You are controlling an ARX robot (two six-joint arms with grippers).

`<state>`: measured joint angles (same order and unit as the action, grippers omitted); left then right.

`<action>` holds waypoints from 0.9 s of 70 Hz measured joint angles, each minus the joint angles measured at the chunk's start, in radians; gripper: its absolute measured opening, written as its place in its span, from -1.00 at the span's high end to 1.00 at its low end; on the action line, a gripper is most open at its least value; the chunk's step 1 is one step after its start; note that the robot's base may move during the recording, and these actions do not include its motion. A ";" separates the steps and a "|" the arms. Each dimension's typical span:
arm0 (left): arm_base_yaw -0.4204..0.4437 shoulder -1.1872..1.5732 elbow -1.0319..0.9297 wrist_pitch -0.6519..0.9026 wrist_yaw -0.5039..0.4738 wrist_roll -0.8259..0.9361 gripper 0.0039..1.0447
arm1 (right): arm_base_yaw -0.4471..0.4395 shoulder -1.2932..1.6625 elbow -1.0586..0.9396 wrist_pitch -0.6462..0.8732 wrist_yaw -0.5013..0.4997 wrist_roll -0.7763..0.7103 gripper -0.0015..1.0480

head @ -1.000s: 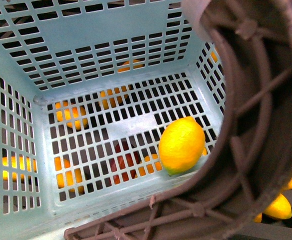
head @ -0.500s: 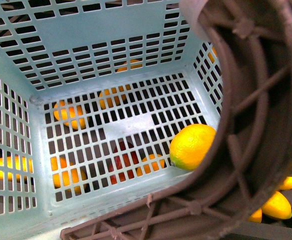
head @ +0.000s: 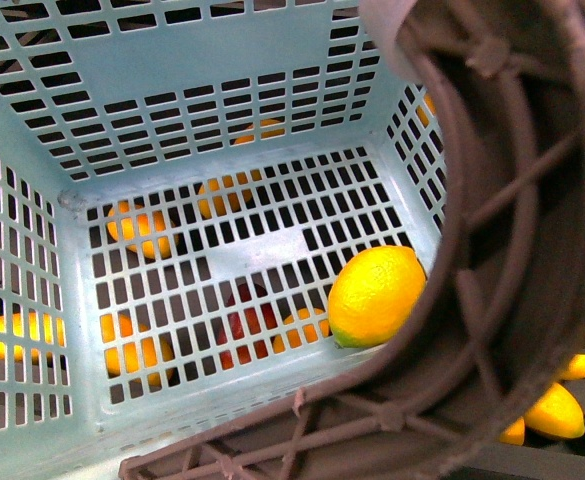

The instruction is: Pick lemon and mango into basket

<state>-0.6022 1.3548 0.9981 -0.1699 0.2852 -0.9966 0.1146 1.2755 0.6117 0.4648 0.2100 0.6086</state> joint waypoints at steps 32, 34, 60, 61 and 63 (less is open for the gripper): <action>0.000 0.000 0.000 0.000 0.000 0.000 0.74 | 0.000 0.000 0.000 0.000 0.000 0.000 -0.83; 0.000 0.000 0.000 0.000 0.000 0.000 0.74 | 0.000 0.000 0.000 0.000 0.000 0.000 -0.83; 0.000 0.000 0.000 0.000 0.000 0.000 0.74 | 0.000 0.000 0.000 0.000 0.000 0.000 -0.83; 0.000 0.000 0.000 0.000 0.000 0.000 0.74 | 0.000 0.000 0.000 0.000 0.000 0.000 -0.83; 0.000 0.000 0.000 0.000 0.000 0.000 0.74 | 0.000 0.000 0.000 0.000 0.000 0.000 -0.83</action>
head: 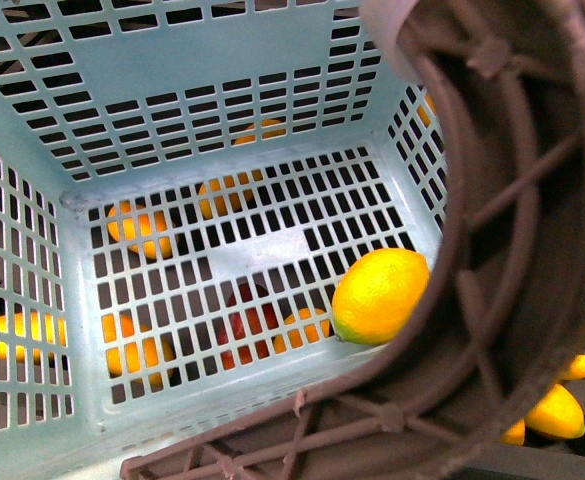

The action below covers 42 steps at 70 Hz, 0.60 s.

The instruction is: Pick lemon and mango into basket

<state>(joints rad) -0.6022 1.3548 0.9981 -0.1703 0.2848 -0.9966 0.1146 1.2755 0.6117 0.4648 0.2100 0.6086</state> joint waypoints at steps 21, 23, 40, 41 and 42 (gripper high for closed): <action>0.000 0.000 0.000 0.000 0.000 0.000 0.74 | -0.016 0.005 -0.061 0.175 -0.092 -0.157 -0.63; 0.000 0.000 0.000 0.000 0.000 0.000 0.74 | -0.021 0.001 -0.096 0.245 -0.110 -0.224 -0.54; 0.000 0.000 0.000 0.000 0.000 0.000 0.74 | -0.049 -0.119 -0.285 0.355 -0.145 -0.555 0.23; 0.000 0.000 0.000 0.000 0.000 0.000 0.74 | -0.050 -0.124 -0.291 0.356 -0.146 -0.560 0.26; 0.000 0.000 0.000 0.000 0.000 0.000 0.74 | -0.051 -0.130 -0.298 0.356 -0.148 -0.563 0.30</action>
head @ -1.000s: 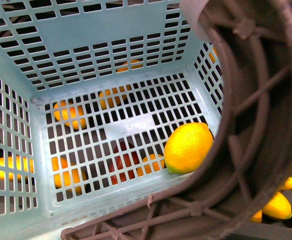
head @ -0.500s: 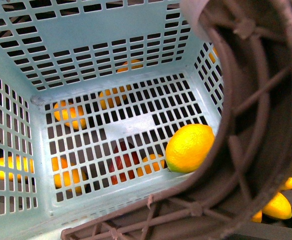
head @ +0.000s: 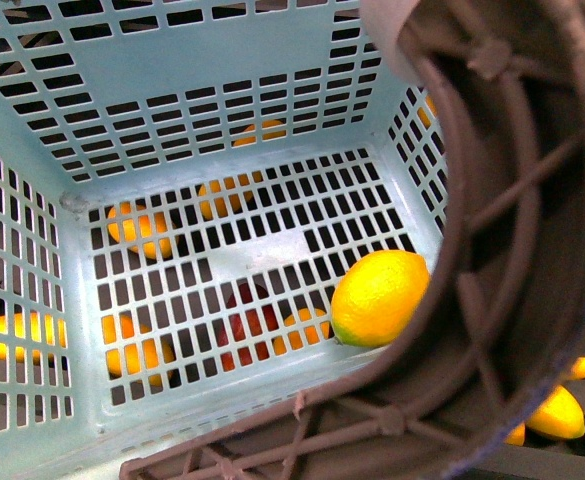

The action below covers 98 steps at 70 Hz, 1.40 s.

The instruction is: Pick lemon and mango into basket

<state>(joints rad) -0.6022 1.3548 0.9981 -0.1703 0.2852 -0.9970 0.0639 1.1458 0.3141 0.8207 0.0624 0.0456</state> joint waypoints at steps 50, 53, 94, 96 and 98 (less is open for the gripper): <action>0.000 0.000 0.000 0.000 0.000 0.000 0.74 | -0.062 -0.390 -0.244 -0.148 -0.062 -0.039 0.96; 0.000 0.000 0.000 0.000 0.000 0.000 0.74 | -0.062 -0.407 -0.249 -0.157 -0.062 -0.040 0.87; -0.009 0.000 0.000 0.000 0.005 0.003 0.74 | -0.063 -0.420 -0.253 -0.159 -0.057 -0.040 -0.86; -0.011 0.000 0.000 0.000 0.008 0.002 0.74 | -0.063 -0.420 -0.253 -0.159 -0.057 -0.040 -0.84; -0.011 0.000 0.000 0.000 0.015 0.000 0.74 | -0.063 -0.420 -0.253 -0.159 -0.058 -0.040 -0.82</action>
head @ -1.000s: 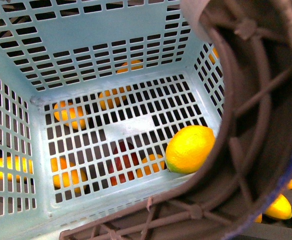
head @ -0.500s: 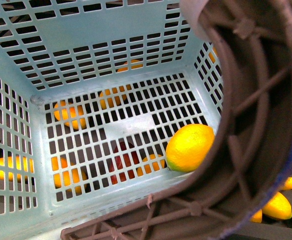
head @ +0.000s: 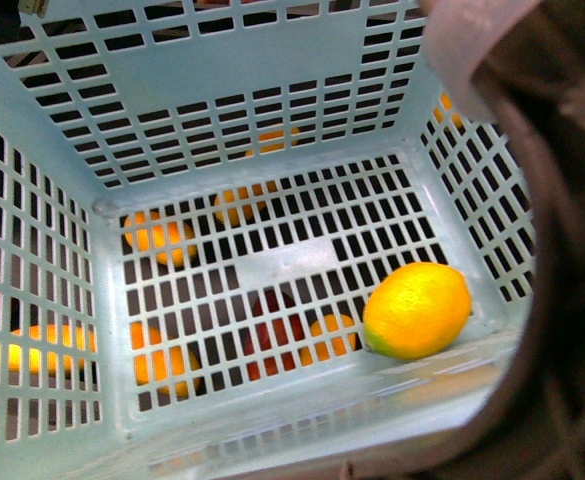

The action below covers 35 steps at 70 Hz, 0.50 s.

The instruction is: Pick lemon and mango into basket

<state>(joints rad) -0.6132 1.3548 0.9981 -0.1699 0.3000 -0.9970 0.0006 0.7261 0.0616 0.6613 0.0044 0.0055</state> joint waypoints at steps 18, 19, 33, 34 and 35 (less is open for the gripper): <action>0.003 0.000 0.000 0.000 -0.013 -0.006 0.74 | 0.000 -0.002 -0.001 -0.001 -0.002 0.000 -0.83; 0.003 0.000 0.000 0.000 -0.012 -0.006 0.74 | 0.000 -0.002 -0.001 -0.001 -0.002 0.000 -0.83; 0.008 0.000 0.000 0.000 -0.023 -0.003 0.74 | 0.000 -0.001 -0.005 -0.002 -0.002 0.000 -0.83; 0.008 -0.001 0.000 0.000 -0.020 -0.002 0.74 | 0.000 -0.002 -0.005 -0.001 -0.002 0.000 -0.83; 0.008 -0.001 0.000 0.000 -0.019 -0.002 0.74 | 0.000 -0.003 -0.005 -0.001 -0.002 0.000 -0.83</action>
<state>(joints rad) -0.6052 1.3537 0.9981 -0.1699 0.2810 -0.9985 0.0006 0.7231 0.0566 0.6601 0.0029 0.0055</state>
